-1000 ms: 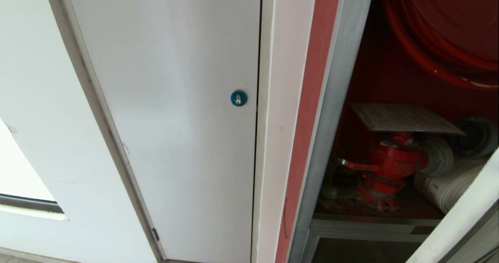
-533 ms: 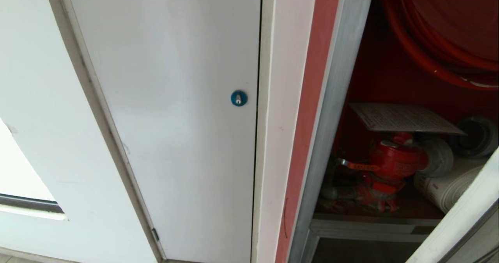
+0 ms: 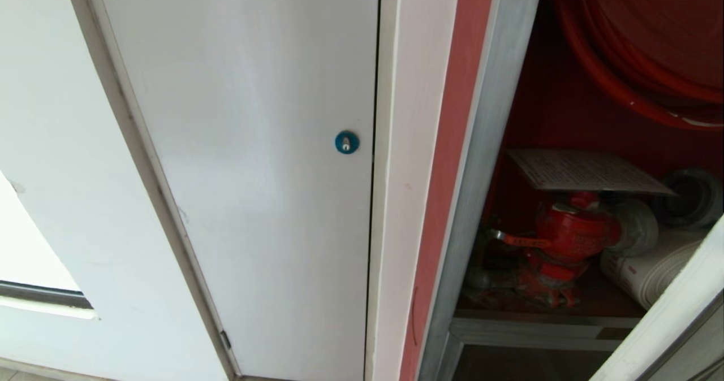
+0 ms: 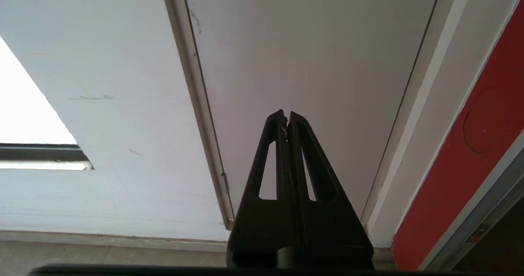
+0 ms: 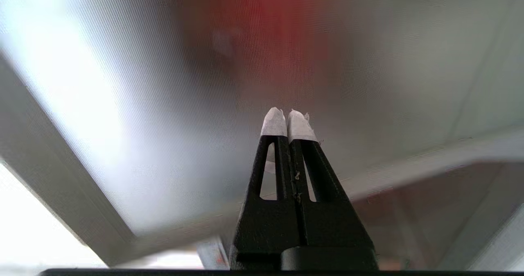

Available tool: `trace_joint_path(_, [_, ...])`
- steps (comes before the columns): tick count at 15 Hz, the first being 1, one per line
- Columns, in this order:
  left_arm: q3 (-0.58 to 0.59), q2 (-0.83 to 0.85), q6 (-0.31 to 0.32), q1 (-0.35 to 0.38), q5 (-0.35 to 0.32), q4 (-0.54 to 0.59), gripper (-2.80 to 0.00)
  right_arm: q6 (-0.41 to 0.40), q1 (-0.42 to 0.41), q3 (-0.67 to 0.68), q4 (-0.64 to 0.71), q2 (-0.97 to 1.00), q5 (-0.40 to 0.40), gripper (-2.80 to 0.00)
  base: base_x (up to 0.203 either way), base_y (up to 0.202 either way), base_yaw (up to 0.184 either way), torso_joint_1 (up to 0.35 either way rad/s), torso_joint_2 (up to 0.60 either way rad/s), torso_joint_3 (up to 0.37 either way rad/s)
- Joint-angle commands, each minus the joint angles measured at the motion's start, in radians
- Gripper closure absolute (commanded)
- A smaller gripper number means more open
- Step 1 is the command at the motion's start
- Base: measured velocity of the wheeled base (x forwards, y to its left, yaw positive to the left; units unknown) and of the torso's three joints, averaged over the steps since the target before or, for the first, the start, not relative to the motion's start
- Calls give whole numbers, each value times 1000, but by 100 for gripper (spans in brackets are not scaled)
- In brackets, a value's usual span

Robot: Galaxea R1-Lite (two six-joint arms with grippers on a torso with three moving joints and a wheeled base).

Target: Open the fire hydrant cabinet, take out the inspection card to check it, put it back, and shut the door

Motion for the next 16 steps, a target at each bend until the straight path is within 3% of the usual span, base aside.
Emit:
trace_joint_path(1, [12,0,0,0,0,-1,0,6,0,-80,36,1,5,0,0,0,0,0,0,0])
trace_joint_path(3, [12,1,0,0,0,-1,0,6,0,-158,104,2,30,0,0,0,0,0,0,0])
trace_joint_path(6, [12,0,0,0,0,-1,0,14,0,-278,231,54,166,0,0,0,0,0,0,0])
trace_joint_path(12, [12,0,0,0,0,-1,0,157,3,-448,256,268,497,0,0,0,0,0,0,0])
trace_joint_path(16, [12,0,0,0,0,-1,0,162,1,-509,252,342,606,0,0,0,0,0,0,0])
